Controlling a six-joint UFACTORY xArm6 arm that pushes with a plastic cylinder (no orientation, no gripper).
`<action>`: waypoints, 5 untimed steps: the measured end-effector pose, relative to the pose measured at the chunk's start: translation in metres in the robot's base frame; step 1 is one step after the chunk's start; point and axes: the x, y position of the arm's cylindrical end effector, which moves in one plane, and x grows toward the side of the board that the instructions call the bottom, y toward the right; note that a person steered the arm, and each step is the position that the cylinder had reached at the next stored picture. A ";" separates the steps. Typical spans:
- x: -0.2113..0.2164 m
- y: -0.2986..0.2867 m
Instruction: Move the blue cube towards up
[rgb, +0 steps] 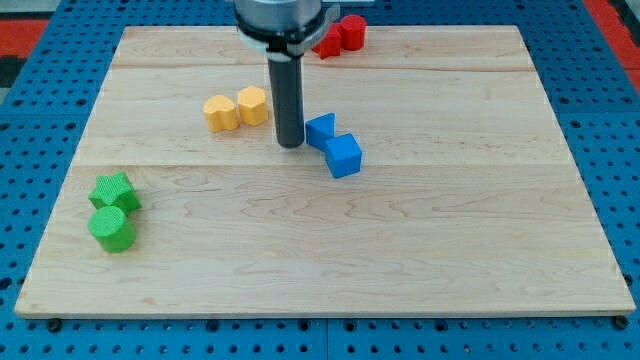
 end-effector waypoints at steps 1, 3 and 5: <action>0.033 0.002; 0.014 0.041; 0.009 0.098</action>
